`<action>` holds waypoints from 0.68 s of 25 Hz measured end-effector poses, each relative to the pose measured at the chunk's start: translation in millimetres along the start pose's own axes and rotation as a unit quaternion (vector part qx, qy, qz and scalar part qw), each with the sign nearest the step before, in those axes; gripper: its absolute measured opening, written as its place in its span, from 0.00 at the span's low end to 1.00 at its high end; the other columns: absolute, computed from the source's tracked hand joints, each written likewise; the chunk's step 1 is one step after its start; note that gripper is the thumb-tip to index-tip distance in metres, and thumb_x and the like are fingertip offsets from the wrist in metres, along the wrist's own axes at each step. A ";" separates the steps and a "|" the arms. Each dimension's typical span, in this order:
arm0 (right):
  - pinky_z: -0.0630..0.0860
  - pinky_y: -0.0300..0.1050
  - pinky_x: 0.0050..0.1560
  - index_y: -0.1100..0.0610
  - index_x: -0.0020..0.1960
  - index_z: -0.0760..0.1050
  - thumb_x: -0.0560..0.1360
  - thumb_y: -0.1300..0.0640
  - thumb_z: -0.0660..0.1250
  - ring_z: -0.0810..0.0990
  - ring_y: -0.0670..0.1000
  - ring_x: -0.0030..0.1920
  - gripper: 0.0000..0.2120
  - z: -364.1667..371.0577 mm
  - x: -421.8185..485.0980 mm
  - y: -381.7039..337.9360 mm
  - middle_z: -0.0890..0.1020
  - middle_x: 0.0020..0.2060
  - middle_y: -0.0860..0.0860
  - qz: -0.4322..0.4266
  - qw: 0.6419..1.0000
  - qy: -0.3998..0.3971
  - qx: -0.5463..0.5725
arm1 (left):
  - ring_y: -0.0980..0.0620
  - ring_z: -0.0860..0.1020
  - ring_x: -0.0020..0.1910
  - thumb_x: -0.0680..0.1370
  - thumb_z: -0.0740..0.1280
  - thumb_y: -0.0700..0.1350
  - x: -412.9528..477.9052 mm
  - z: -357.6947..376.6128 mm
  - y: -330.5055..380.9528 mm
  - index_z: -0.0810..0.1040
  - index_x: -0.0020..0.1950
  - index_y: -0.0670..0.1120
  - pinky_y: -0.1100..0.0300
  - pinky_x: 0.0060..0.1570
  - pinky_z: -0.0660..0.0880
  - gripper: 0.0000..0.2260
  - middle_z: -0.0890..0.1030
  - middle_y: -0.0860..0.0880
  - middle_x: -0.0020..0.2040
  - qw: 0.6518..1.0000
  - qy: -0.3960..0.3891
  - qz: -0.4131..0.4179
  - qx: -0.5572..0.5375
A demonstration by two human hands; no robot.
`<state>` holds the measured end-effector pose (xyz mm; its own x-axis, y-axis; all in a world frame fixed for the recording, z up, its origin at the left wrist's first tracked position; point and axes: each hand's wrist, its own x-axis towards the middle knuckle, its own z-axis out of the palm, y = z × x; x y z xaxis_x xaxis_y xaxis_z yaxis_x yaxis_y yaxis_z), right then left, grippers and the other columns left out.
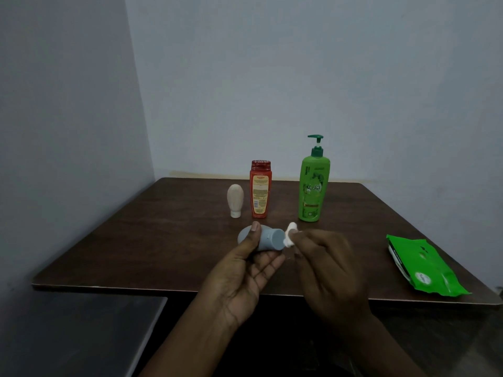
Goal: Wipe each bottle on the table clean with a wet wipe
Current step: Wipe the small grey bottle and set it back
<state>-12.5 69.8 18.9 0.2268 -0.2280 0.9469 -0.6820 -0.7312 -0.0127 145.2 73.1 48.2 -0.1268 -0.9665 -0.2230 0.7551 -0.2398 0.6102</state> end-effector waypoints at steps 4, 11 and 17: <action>0.77 0.42 0.45 0.59 0.58 0.81 0.77 0.62 0.68 0.79 0.44 0.48 0.10 19.9 -21.0 25.7 0.80 0.49 0.50 0.120 0.986 -0.098 0.064 | 0.41 0.88 0.49 0.71 0.75 0.42 16.0 -7.5 -0.7 0.75 0.62 0.40 0.48 0.51 0.85 0.21 0.87 0.35 0.51 0.999 0.043 0.016 0.022; 0.74 0.36 0.42 0.46 0.48 0.83 0.77 0.58 0.70 0.80 0.41 0.43 0.07 22.5 -20.9 86.4 0.82 0.41 0.43 0.277 0.951 -0.116 0.067 | 0.56 0.84 0.49 0.70 0.80 0.42 88.3 -9.5 5.8 0.79 0.54 0.51 0.60 0.48 0.82 0.17 0.85 0.52 0.52 0.898 0.050 0.192 0.393; 0.80 0.47 0.41 0.43 0.42 0.83 0.77 0.59 0.70 0.84 0.48 0.40 0.11 25.3 -24.7 109.2 0.86 0.38 0.44 0.490 0.834 -0.123 0.220 | 0.55 0.84 0.52 0.69 0.82 0.46 179.8 -21.7 -16.7 0.80 0.58 0.49 0.54 0.51 0.84 0.21 0.85 0.52 0.54 0.775 0.046 0.222 0.590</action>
<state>-75.0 -20.8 -14.0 -0.1175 -0.9409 0.3177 -0.3139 -0.2684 -0.9107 123.8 -94.7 -18.5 0.0640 -0.9801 0.1876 -0.4090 0.1457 0.9008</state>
